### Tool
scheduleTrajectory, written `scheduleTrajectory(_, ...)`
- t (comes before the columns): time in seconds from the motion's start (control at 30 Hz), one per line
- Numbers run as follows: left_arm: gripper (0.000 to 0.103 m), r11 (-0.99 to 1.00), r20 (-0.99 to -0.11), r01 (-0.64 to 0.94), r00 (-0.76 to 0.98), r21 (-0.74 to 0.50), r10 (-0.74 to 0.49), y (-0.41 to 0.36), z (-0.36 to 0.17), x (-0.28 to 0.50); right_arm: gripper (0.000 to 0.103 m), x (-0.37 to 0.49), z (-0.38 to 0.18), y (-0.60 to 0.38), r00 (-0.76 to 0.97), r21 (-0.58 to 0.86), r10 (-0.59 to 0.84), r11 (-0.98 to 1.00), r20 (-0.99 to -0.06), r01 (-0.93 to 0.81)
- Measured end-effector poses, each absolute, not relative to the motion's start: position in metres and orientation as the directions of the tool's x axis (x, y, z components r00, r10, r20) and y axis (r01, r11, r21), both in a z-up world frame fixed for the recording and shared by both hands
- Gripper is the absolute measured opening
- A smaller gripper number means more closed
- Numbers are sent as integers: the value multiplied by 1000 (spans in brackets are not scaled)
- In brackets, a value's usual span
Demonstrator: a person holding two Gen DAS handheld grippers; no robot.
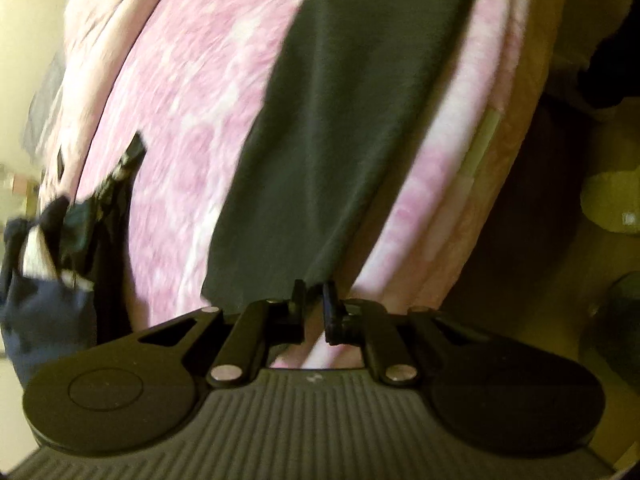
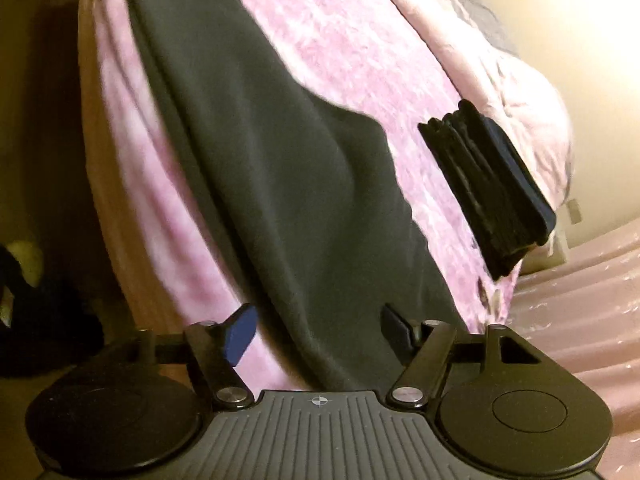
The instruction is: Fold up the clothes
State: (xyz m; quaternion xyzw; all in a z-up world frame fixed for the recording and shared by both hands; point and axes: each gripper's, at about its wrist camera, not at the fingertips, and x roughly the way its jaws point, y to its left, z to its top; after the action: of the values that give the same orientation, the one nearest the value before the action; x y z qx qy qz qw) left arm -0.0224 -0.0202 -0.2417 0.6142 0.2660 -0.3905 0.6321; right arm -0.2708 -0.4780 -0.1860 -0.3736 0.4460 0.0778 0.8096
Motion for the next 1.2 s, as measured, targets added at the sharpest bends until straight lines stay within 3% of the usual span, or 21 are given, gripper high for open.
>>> scheduleTrajectory(0.17,11,106,-837,844,535,525,-114,-16,-209,-12,68,-236,-162,-460,585,-439,-99,763,-805,-475)
scheduleTrajectory(0.47,30,454,-845,771,530,447,-68,-16,-163,45,68,-131,-147,-405,579,-302,131,749,-805,-590)
scheduleTrajectory(0.63,40,572,-891,773,428,275,-150,-14,-161,95,69,-85,-138,-356,547,-221,186,775,-816,-592)
scheduleTrajectory(0.73,42,616,-913,777,338,133,-230,-10,-177,137,83,-68,-139,-326,546,-205,165,808,-822,-552)
scheduleTrajectory(0.8,42,605,-922,794,274,58,-272,-9,-196,165,83,-60,-144,-306,534,-202,120,838,-837,-506)
scheduleTrajectory(0.97,35,530,-933,831,38,-170,-359,0,-243,214,83,-51,-162,-261,448,-182,35,883,-894,-433)
scheduleTrajectory(1.0,20,517,-925,832,12,-202,-381,2,-243,218,83,-50,-163,-253,434,-174,30,889,-900,-424)
scheduleTrajectory(1.03,12,517,-921,827,-3,-222,-390,5,-238,221,83,-48,-163,-247,430,-171,29,891,-903,-420)
scheduleTrajectory(1.1,6,489,-889,856,84,-167,-450,13,-213,216,83,-42,-162,-235,428,-168,29,894,-903,-416)
scheduleTrajectory(1.2,7,463,-844,886,221,-36,-489,24,-190,201,83,-29,-171,-226,406,-136,37,911,-913,-390)
